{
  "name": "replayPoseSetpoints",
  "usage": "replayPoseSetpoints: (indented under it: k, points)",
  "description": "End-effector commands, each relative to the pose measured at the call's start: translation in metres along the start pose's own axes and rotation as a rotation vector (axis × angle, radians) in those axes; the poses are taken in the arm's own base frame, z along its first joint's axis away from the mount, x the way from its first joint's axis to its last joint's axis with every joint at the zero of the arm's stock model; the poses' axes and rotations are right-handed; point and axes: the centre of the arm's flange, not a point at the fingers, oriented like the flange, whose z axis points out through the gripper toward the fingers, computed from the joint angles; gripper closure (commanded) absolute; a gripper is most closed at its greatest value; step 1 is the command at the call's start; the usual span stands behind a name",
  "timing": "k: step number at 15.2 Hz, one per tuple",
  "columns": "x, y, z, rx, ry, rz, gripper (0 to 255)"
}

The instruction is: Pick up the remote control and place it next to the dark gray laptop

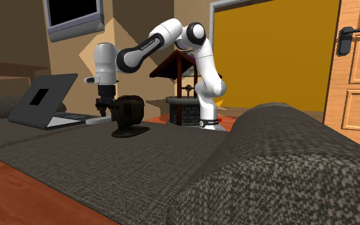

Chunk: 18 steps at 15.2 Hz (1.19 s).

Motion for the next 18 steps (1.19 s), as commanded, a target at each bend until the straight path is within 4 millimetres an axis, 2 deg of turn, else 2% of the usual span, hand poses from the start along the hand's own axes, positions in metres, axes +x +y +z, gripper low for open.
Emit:
replayPoseSetpoints:
  k: [1, 6, 10, 18]
  points:
    - [0.0, 0.0, 0.0, 0.0, 0.0, 0.0, 0]
    - [0.0, 0.0, 0.0, 0.0, 0.0, 0.0, 0]
    - [0.0, 0.0, -0.05, 0.0, 0.0, 0.0, 0]
    - [0.0, 0.0, -0.05, 0.0, 0.0, 0.0, 0]
